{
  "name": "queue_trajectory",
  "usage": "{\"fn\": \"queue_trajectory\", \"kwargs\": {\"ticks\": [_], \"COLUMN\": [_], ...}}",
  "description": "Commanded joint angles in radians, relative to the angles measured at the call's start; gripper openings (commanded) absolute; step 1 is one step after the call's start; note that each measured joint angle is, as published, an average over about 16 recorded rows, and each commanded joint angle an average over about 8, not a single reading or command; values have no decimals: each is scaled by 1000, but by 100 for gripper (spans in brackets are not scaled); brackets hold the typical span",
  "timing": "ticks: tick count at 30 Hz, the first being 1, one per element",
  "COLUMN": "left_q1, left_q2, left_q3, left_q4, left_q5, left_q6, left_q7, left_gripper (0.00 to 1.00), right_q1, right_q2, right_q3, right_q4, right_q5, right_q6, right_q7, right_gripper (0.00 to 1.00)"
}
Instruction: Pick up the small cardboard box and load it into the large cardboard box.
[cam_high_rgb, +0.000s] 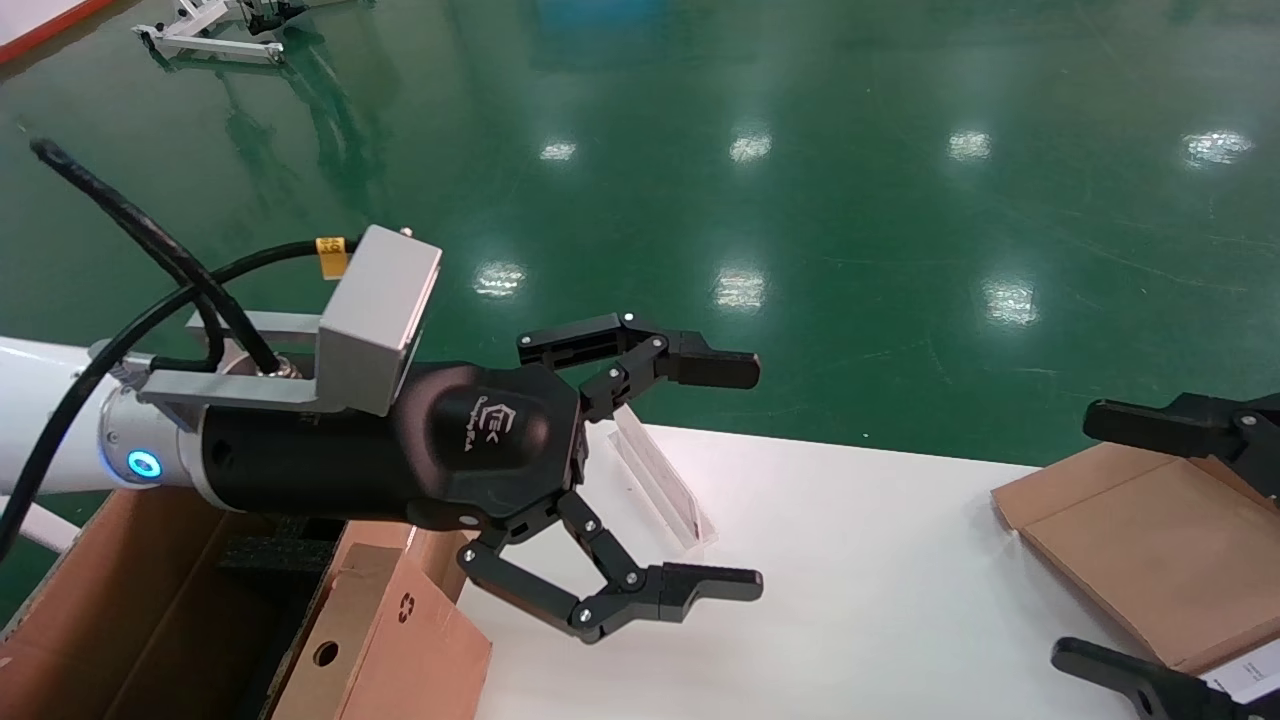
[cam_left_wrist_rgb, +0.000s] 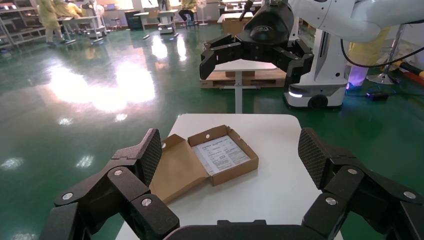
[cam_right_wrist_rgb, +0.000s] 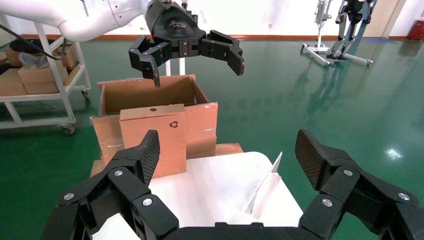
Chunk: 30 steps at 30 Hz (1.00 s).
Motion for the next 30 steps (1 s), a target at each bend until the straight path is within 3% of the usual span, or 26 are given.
{"fn": "queue_trajectory", "kwargs": {"ticks": [1,20,30], "left_q1": [0,5,-53], "left_q2": [0,-7,-54], "left_q3": [0,7,82], "left_q4": [0,5,-6], "left_q5": [0,8,111], "left_q6": [0,-4,-16], "left_q7": [0,-7,-71], "left_gripper": [100,100,100], "right_q1": [0,0,0], "right_q2": [0,0,0], "right_q3": [0,0,0], "right_q4": [0,0,0], "right_q5": [0,0,0], "right_q6": [0,0,0], "right_q7": [0,0,0], "right_gripper": [100,100,100]}}
